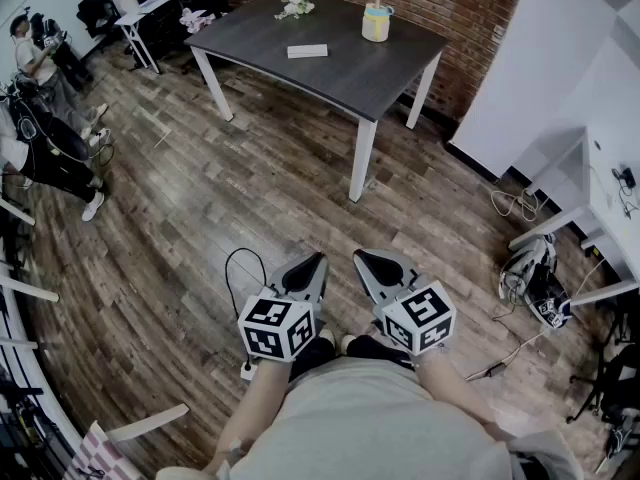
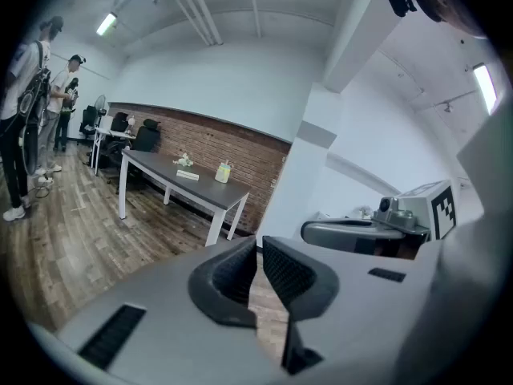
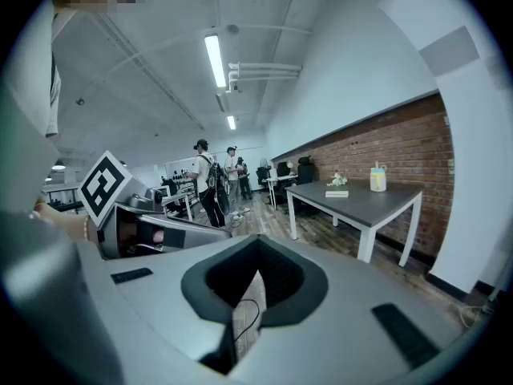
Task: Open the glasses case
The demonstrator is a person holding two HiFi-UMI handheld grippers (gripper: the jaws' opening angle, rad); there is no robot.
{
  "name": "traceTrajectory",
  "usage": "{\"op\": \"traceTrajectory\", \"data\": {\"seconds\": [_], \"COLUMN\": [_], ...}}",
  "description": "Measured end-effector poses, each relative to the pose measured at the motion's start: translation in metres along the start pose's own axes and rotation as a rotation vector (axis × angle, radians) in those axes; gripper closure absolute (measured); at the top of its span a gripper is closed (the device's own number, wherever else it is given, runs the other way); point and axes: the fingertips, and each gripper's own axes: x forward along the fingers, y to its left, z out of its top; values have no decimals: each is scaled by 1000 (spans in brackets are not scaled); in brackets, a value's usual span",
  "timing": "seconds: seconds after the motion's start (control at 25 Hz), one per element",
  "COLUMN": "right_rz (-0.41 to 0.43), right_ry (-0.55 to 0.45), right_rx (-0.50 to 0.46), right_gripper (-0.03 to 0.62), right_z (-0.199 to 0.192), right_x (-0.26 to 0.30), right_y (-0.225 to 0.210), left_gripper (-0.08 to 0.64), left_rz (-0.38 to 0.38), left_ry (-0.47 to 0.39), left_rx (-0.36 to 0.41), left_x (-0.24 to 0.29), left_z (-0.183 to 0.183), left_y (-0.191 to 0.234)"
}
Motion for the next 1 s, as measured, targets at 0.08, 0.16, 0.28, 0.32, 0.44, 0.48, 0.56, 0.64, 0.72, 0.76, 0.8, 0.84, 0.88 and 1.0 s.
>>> {"op": "traceTrajectory", "data": {"seconds": [0.08, 0.16, 0.28, 0.32, 0.44, 0.48, 0.56, 0.64, 0.72, 0.76, 0.8, 0.84, 0.88, 1.0], "right_rz": [-3, -6, -14, -16, -17, -14, -12, -28, -45, -52, -55, -55, -50, -24], "right_ry": [4, 7, 9, 10, -1, -16, -49, -54, -50, -46, -40, -32, -22, 11], "right_rx": [9, 17, 18, 18, 15, 18, 35, 38, 25, 22, 23, 26, 30, 30], "right_gripper": [589, 589, 589, 589, 589, 589, 588, 588, 586, 586, 586, 584, 569, 540], "right_z": [-2, -3, -4, -5, -7, -6, -2, 0, 0, -1, -2, -4, -6, -11], "right_x": [1, 1, 1, 1, 2, 3, 5, 5, 7, 8, 10, 12, 15, 24], "right_y": [-2, -3, -1, 0, 2, 3, 4, 4, 3, 3, 4, 5, 9, 23], "left_gripper": [520, 520, 520, 520, 520, 520, 520, 520, 520, 518, 518, 518, 518, 517], "left_rz": [-8, -13, -20, -24, -38, -46, -59, -50, -31, -29, -38, -51, -61, -48], "left_ry": [-4, -4, 3, 6, 3, -6, -23, -35, -40, -37, -30, -21, -13, -7], "left_rx": [4, 10, 16, 17, 17, 17, 20, 28, 35, 35, 33, 30, 27, 21], "left_x": [1, 2, 2, 1, -1, -2, -4, -7, -10, -11, -12, -13, -14, -18], "left_z": [3, 6, 5, 4, 3, 4, 8, 11, 12, 11, 9, 7, 6, 2], "left_y": [2, 4, 6, 6, 6, 7, 9, 14, 22, 25, 26, 27, 29, 38]}}
